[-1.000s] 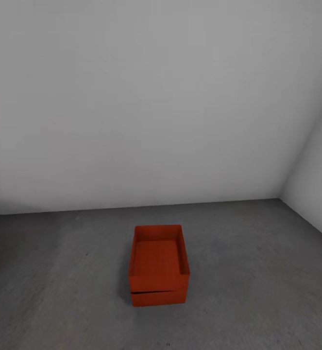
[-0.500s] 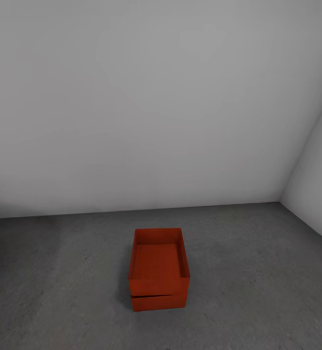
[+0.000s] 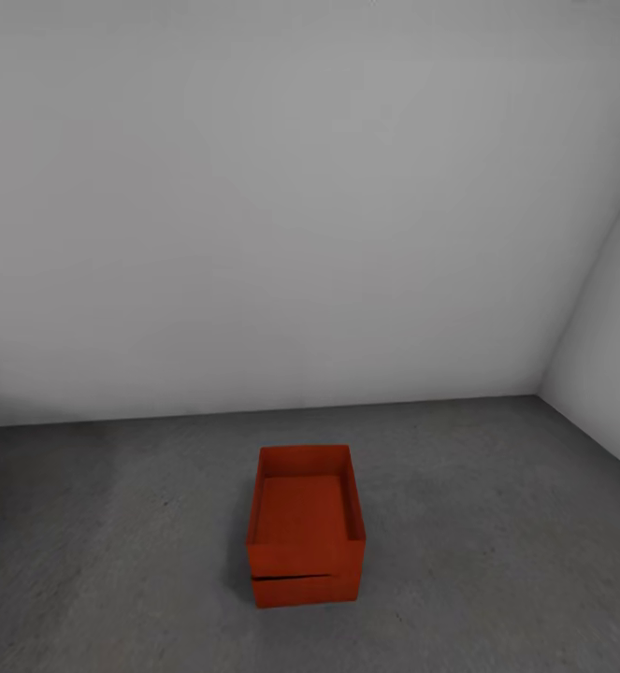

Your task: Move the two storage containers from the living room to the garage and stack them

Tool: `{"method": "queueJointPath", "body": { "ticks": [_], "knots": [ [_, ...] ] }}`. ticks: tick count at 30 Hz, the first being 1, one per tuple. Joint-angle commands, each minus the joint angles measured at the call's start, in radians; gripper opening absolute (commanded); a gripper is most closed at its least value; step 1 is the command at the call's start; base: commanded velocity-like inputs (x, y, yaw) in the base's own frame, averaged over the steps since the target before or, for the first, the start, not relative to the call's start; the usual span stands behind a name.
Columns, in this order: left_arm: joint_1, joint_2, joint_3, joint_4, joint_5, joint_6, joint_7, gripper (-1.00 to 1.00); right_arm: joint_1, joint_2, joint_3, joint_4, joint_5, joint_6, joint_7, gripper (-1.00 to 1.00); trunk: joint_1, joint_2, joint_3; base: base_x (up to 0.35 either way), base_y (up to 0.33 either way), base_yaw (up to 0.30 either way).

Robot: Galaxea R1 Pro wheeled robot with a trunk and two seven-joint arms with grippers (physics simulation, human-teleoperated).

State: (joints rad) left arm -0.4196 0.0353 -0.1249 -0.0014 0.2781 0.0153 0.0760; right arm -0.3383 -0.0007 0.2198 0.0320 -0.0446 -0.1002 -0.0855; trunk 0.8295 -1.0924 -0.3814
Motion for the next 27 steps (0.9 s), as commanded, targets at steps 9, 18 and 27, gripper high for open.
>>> {"method": "queueJointPath", "body": {
  "ticks": [9,18,27],
  "knots": [
    [-0.001,0.000,-0.009,0.000,0.009,0.002,0.002,1.00,0.009,-0.002,0.007,0.003,-0.006,-0.008,-0.002,1.00,0.000,-0.001,0.014,0.000,0.000,0.000],
    [0.000,0.000,-0.009,0.000,0.009,0.002,0.002,1.00,0.016,-0.001,0.007,0.003,-0.006,-0.010,-0.004,1.00,0.000,-0.001,0.028,0.000,0.000,0.000],
    [-0.001,0.000,-0.009,0.000,0.009,0.002,0.002,1.00,0.016,-0.004,0.007,0.003,-0.006,-0.014,-0.004,1.00,0.000,-0.001,0.043,0.000,0.000,0.000]
  ]
}}
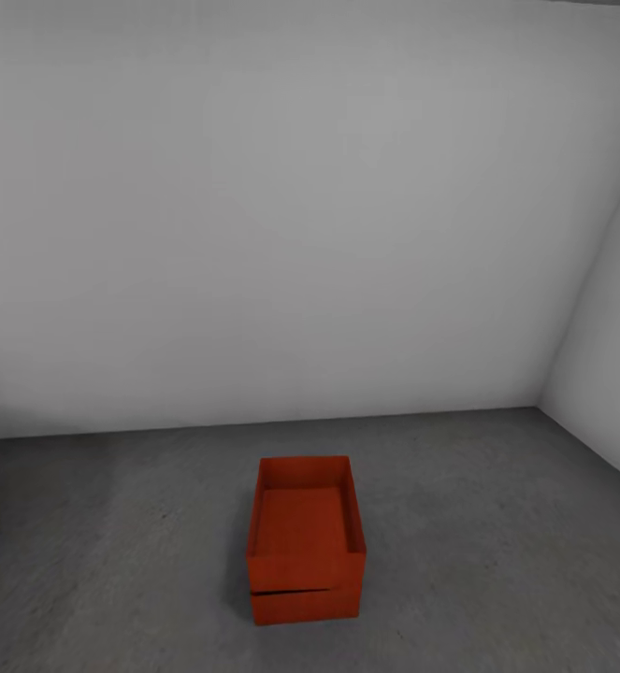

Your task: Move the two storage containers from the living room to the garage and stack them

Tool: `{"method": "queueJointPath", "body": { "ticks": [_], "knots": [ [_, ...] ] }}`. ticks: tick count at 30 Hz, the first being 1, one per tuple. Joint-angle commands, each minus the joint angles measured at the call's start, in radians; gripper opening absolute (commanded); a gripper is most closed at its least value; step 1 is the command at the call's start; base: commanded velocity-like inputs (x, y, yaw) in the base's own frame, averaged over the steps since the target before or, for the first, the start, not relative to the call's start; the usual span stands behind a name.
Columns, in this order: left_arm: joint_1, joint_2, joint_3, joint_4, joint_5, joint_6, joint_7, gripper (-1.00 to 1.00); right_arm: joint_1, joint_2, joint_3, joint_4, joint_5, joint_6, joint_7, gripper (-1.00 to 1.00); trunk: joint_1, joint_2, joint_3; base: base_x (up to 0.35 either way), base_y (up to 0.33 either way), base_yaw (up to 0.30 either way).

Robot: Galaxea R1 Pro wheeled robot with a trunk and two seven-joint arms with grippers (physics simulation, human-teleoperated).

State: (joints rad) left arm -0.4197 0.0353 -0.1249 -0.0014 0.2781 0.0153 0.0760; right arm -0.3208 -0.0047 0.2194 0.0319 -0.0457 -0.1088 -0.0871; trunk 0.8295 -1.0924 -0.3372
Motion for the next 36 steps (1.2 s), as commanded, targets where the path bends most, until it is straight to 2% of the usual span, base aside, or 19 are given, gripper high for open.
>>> {"method": "queueJointPath", "body": {
  "ticks": [1,22,24,28,30,36],
  "knots": [
    [-0.001,0.000,-0.009,0.000,0.009,0.002,0.002,1.00,-0.001,0.000,0.008,0.003,-0.005,-0.006,-0.002,1.00,0.000,-0.001,0.001,0.000,0.000,0.000],
    [0.000,0.000,-0.009,0.000,0.009,0.002,0.002,1.00,0.008,0.001,0.008,0.003,-0.006,-0.006,-0.001,1.00,0.000,-0.001,0.035,0.000,0.000,0.000],
    [0.000,0.000,-0.009,0.000,0.008,0.001,0.002,1.00,0.008,0.001,0.008,0.003,-0.015,-0.006,-0.002,1.00,0.000,-0.001,0.038,0.000,0.000,0.000],
    [0.001,-0.004,-0.009,0.001,0.010,0.001,0.001,1.00,0.008,0.000,0.008,0.003,-0.070,-0.006,-0.001,1.00,0.000,-0.001,0.045,0.000,0.000,0.000],
    [0.020,-0.004,-0.009,0.002,0.012,0.000,-0.003,1.00,0.008,0.000,0.008,0.003,-0.089,-0.006,-0.001,1.00,0.000,-0.001,0.048,0.000,0.000,0.000],
    [0.156,0.011,-0.008,0.003,0.024,-0.001,-0.008,1.00,0.009,0.002,0.008,0.003,-0.108,-0.005,-0.001,1.00,0.000,-0.001,0.058,0.000,0.000,0.000]
  ]
}}
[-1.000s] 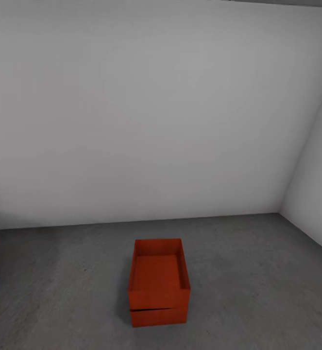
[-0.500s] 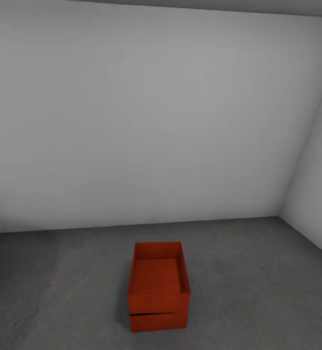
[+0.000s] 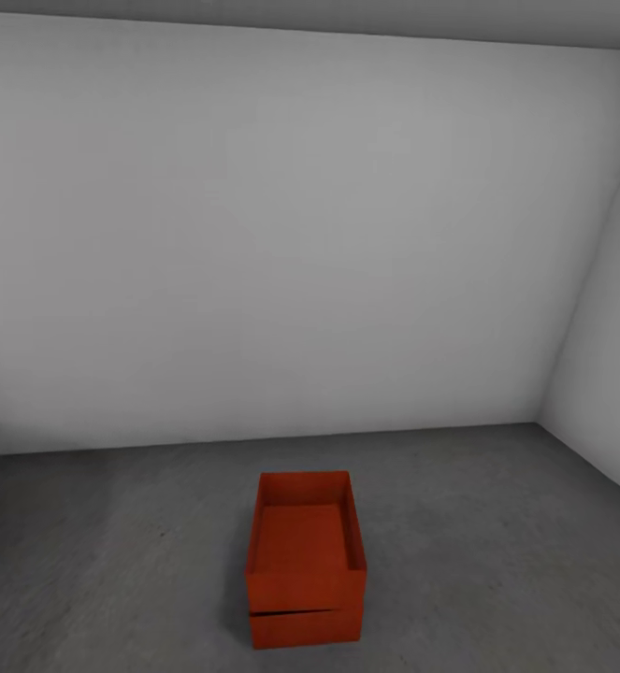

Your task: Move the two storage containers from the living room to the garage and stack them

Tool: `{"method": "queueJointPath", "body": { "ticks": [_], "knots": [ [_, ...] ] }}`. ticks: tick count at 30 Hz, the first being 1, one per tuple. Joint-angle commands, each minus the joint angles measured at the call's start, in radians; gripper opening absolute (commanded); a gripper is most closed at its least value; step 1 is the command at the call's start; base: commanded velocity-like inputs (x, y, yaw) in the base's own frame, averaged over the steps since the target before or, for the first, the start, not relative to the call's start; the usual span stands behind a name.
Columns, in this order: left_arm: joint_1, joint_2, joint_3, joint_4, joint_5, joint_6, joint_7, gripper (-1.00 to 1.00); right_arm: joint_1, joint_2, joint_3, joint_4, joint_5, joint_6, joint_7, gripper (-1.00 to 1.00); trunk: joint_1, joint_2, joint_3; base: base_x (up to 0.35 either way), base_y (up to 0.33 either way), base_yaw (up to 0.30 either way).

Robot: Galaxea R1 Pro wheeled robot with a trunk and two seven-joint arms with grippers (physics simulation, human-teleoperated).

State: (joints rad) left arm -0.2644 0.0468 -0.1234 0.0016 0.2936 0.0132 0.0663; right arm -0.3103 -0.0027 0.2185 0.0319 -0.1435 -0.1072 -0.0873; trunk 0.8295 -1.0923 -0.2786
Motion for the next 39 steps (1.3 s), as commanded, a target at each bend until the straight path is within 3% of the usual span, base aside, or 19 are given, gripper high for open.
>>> {"method": "queueJointPath", "body": {
  "ticks": [1,8,11,16,26,39],
  "knots": [
    [0.021,0.001,-0.009,-0.001,0.014,-0.003,0.000,1.00,-0.002,0.000,0.009,0.003,-0.011,-0.006,-0.001,1.00,0.000,-0.001,0.001,0.000,0.000,0.000],
    [0.060,0.017,-0.008,0.000,0.100,-0.046,-0.065,1.00,0.005,-0.004,0.009,0.003,-0.013,-0.007,-0.001,1.00,0.000,-0.001,0.012,0.000,0.000,0.000],
    [0.062,0.021,-0.008,0.000,0.114,-0.050,-0.079,1.00,0.020,-0.006,0.009,0.003,-0.013,-0.008,-0.002,1.00,0.000,-0.001,0.017,0.000,0.000,0.000],
    [0.063,0.021,-0.008,0.000,0.120,-0.055,-0.085,1.00,0.077,-0.009,0.009,0.003,-0.012,-0.011,-0.001,1.00,0.000,-0.001,0.025,0.000,0.000,0.000],
    [0.063,0.016,-0.009,-0.001,0.121,-0.062,-0.085,1.00,0.134,-0.013,0.009,0.003,-0.012,-0.010,-0.001,1.00,0.000,-0.001,0.041,0.000,0.000,0.000],
    [0.063,0.018,-0.012,-0.008,0.112,-0.062,-0.085,1.00,0.140,-0.014,0.019,0.002,0.001,-0.001,-0.004,1.00,0.000,-0.001,0.042,0.000,0.000,0.000]
  ]
}}
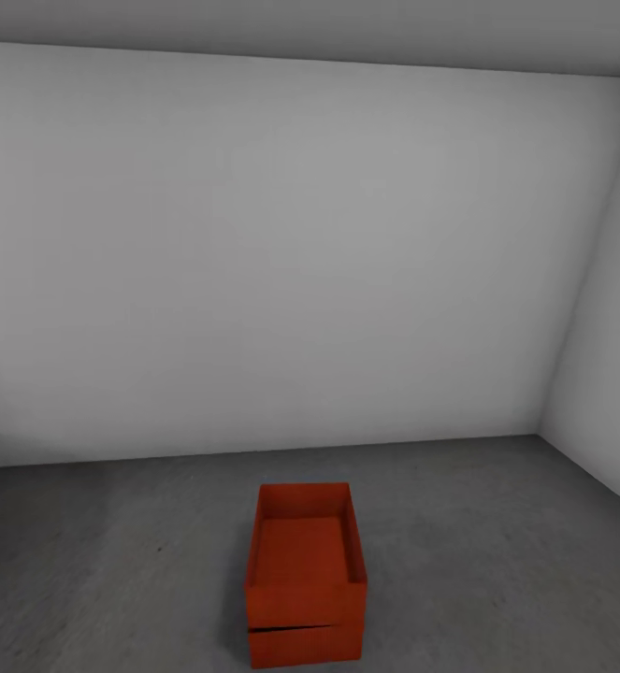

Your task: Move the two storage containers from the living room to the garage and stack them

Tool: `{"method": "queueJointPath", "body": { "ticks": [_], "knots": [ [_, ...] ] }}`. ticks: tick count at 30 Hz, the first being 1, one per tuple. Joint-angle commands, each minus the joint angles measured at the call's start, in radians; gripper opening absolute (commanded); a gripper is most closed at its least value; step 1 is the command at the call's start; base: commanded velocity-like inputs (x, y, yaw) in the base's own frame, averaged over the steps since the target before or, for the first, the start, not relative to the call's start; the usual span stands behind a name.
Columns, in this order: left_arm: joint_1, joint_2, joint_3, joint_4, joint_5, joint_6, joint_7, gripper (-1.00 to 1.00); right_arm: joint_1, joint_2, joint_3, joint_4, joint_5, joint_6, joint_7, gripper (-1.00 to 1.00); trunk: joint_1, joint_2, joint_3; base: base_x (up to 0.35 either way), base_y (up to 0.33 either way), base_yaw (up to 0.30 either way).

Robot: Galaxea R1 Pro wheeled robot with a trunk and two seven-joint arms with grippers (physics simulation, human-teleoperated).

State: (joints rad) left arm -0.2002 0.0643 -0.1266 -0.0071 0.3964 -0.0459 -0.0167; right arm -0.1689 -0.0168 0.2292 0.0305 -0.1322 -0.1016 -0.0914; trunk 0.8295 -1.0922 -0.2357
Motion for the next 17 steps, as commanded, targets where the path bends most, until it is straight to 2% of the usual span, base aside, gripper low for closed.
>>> {"method": "queueJointPath", "body": {
  "ticks": [1,9,14,17],
  "knots": [
    [-0.001,0.000,-0.008,0.000,0.009,-0.003,-0.002,1.00,-0.001,0.000,0.009,0.003,-0.010,-0.007,0.001,1.00,0.000,-0.001,-0.001,0.000,0.000,0.000],
    [-0.001,0.001,-0.009,-0.002,0.009,-0.003,-0.002,1.00,-0.001,0.001,0.009,0.003,-0.008,-0.014,-0.007,1.00,0.000,-0.001,-0.001,0.000,0.000,0.000],
    [-0.001,0.002,-0.010,-0.004,0.009,-0.003,-0.002,1.00,-0.001,0.016,0.005,0.002,-0.006,-0.016,-0.007,1.00,0.000,-0.001,-0.001,0.000,0.000,0.000],
    [-0.001,0.001,-0.009,-0.004,0.009,-0.003,-0.002,1.00,-0.001,0.013,0.005,0.002,-0.010,-0.015,-0.007,1.00,0.000,-0.001,-0.001,0.000,0.000,0.000]
  ]
}}
